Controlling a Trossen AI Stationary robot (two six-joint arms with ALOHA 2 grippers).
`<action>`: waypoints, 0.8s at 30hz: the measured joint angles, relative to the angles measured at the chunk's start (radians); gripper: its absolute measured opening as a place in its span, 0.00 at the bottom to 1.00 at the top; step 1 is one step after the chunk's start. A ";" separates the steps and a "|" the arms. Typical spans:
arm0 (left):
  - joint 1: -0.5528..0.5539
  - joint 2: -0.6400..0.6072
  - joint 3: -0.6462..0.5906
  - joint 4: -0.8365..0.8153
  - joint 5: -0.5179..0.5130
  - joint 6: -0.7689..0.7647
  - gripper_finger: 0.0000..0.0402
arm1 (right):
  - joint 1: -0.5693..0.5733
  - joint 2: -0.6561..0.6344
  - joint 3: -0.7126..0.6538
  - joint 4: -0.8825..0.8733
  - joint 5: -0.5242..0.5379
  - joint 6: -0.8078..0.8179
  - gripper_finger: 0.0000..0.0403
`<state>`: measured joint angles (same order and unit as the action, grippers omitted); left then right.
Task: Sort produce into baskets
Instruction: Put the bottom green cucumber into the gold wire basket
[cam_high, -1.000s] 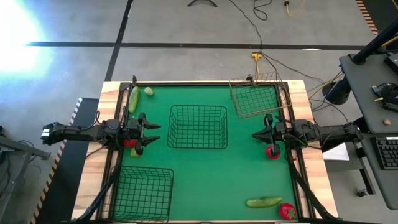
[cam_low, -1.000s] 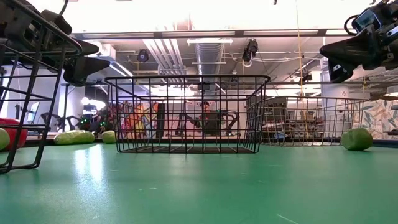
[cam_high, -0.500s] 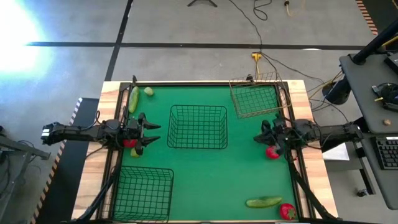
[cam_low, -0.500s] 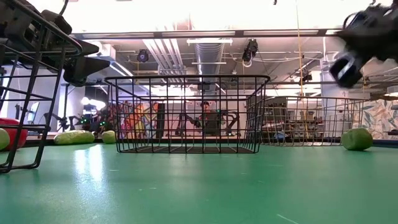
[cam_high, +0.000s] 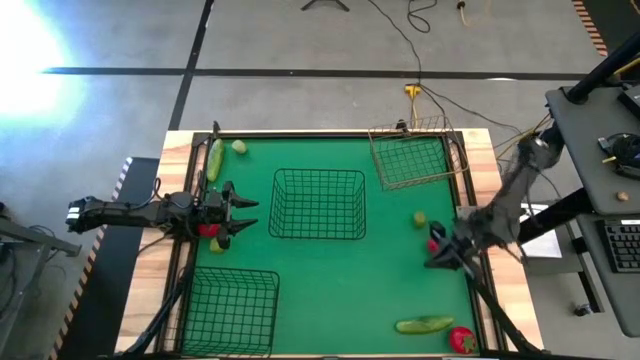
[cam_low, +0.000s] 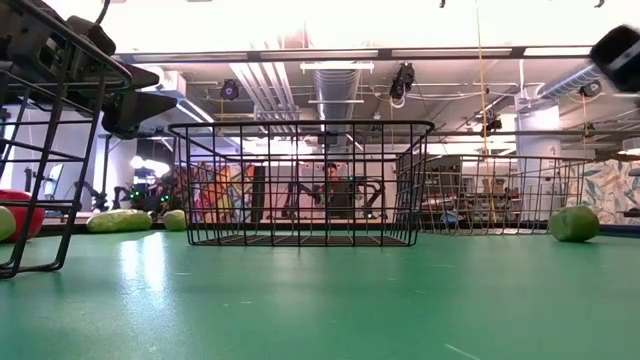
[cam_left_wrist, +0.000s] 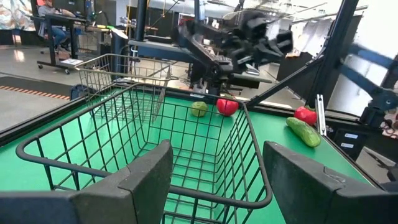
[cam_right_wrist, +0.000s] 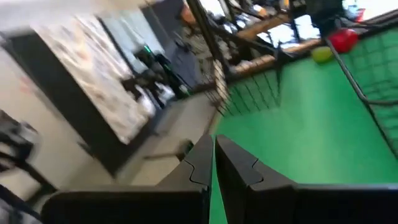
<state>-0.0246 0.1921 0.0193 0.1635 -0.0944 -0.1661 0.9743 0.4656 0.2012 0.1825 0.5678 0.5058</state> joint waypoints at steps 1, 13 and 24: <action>0.000 0.000 0.000 0.000 0.000 0.000 0.58 | 0.062 0.057 0.027 -0.001 0.076 -0.005 0.03; 0.000 0.000 0.000 -0.001 0.000 0.000 0.58 | 0.264 0.607 0.574 -0.677 0.164 0.324 0.08; 0.000 0.002 0.000 0.000 0.000 0.000 0.58 | 0.256 0.927 0.892 -1.058 -0.029 0.666 0.54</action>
<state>-0.0245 0.1941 0.0190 0.1632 -0.0944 -0.1664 1.2301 1.3930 1.0937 -0.8755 0.5383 1.1717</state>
